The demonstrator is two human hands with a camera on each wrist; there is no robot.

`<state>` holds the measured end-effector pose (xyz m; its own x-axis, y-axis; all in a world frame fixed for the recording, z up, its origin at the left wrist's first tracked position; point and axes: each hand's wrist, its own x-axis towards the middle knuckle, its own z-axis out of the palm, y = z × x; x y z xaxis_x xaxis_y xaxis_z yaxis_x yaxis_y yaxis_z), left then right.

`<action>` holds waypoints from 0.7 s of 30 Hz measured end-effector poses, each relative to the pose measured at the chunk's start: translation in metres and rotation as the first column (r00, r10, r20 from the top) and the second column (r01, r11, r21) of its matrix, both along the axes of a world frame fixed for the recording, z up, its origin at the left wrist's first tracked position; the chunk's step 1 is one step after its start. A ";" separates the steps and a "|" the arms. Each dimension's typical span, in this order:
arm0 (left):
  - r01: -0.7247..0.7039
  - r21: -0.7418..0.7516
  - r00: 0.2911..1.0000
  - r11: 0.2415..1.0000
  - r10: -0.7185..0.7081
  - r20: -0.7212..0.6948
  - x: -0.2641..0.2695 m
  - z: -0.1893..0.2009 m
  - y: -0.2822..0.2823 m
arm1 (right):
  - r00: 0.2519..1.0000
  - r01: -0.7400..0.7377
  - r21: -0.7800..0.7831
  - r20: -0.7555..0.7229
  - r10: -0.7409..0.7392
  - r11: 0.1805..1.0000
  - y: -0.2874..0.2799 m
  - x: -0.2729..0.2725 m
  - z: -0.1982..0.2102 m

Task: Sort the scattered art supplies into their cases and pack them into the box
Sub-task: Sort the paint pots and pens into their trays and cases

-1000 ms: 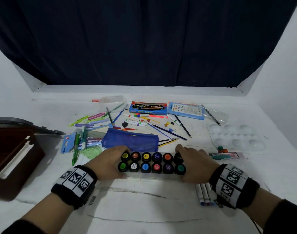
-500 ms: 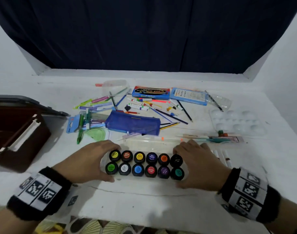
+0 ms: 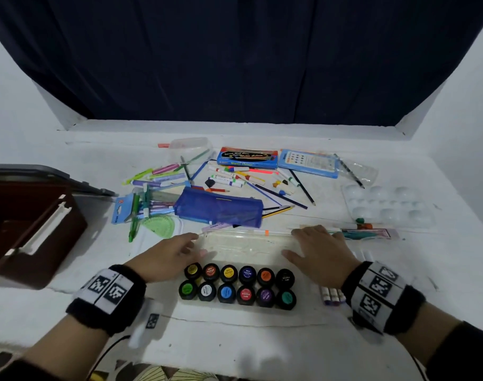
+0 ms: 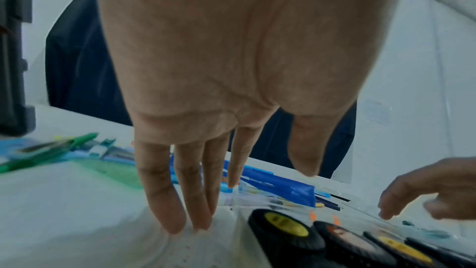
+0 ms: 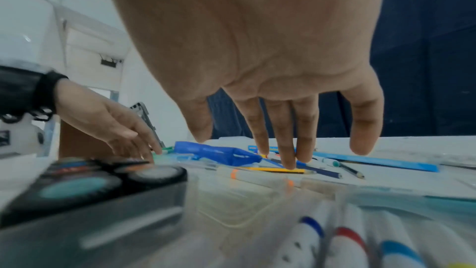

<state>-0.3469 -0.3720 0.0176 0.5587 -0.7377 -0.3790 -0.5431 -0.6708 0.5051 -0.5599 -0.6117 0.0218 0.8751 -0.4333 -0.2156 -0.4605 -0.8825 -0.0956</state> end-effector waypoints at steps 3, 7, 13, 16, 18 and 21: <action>-0.052 -0.041 0.998 0.998 0.051 -0.036 -0.001 -0.001 -0.015 | 0.996 0.015 -0.031 -0.088 -0.018 0.999 -0.001 0.011 -0.006; -0.095 -0.091 0.985 0.991 0.080 -0.152 0.003 -0.003 -0.022 | 0.995 0.084 -0.056 -0.058 -0.087 0.995 0.004 0.014 -0.008; -0.055 -0.171 0.971 0.984 0.012 -0.240 0.020 -0.003 -0.016 | 0.954 0.284 0.088 0.078 -0.291 0.955 0.014 0.017 -0.007; -0.035 -0.232 0.980 0.972 -0.012 -0.198 0.026 -0.004 -0.014 | 0.913 0.345 0.173 0.166 -0.373 0.922 0.023 0.022 -0.010; -0.056 -0.282 0.987 0.958 0.010 -0.163 0.028 -0.005 -0.009 | 0.884 0.350 0.247 0.231 -0.406 0.903 0.031 0.023 -0.009; -0.169 -0.371 0.971 0.913 0.088 -0.224 0.025 -0.006 0.007 | 0.803 0.330 0.364 0.378 -0.462 0.871 0.041 0.018 -0.005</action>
